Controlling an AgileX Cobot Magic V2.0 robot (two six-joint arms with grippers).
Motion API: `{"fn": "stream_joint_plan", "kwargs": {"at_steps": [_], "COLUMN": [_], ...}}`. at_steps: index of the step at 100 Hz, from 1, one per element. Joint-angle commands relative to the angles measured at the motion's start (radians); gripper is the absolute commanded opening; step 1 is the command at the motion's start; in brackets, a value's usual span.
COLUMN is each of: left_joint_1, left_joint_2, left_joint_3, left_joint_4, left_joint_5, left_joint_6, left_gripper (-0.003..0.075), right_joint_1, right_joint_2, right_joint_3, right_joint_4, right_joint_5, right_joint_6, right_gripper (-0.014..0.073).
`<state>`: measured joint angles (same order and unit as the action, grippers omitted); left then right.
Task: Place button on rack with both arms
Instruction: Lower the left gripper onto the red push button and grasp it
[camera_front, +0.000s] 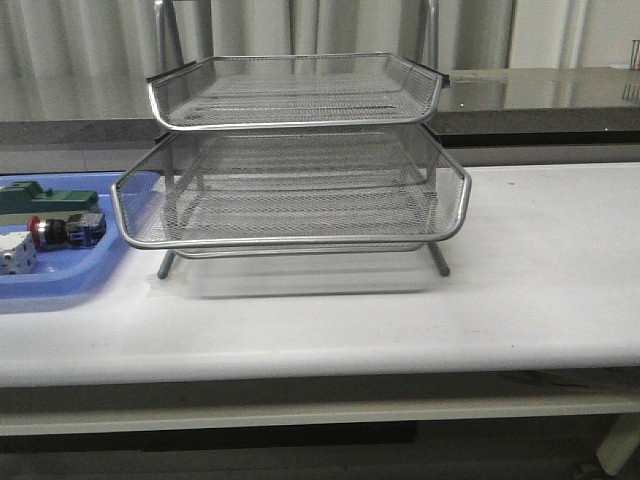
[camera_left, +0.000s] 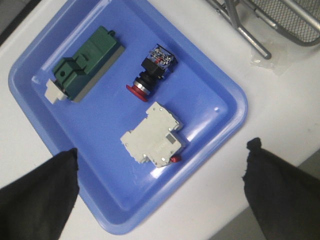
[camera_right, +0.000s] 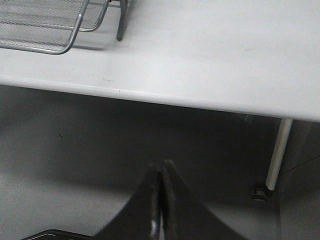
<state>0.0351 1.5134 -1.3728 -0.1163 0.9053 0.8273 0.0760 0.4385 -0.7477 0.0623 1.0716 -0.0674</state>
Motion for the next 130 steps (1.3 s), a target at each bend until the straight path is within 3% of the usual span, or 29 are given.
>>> {"fn": "stream_joint_plan", "kwargs": {"at_steps": [1,12,46,94,130], "left_joint_1": [-0.018,-0.026,-0.040,-0.097,-0.097], "left_joint_2": [-0.001,0.059,0.298,0.587,0.674], "left_joint_3": [-0.033,-0.035,-0.174,-0.522,-0.570], "left_joint_4": [-0.020,-0.019,-0.010,0.097,0.183], "left_joint_5": [-0.098,-0.148,-0.134,0.023,0.019], "left_joint_6": [0.058,0.060,0.062,0.086,0.086], "left_gripper": [0.0651,0.0651,0.0651,0.0651,0.0651], "right_joint_1": [0.000,0.000,0.000,0.000,0.000], "right_joint_2": [0.005,0.005,0.005,0.005,0.005], "right_joint_3": [-0.031,-0.031,-0.031,-0.031,-0.031], "right_joint_4": [0.002,0.002,0.002,0.002,0.002], "right_joint_5": [-0.056,-0.056,-0.056,-0.056,-0.056], "right_joint_6": [-0.001,-0.001,-0.001,-0.001,-0.001], "right_gripper": [-0.0071,-0.0071,-0.0071,-0.0071,-0.0071]}}
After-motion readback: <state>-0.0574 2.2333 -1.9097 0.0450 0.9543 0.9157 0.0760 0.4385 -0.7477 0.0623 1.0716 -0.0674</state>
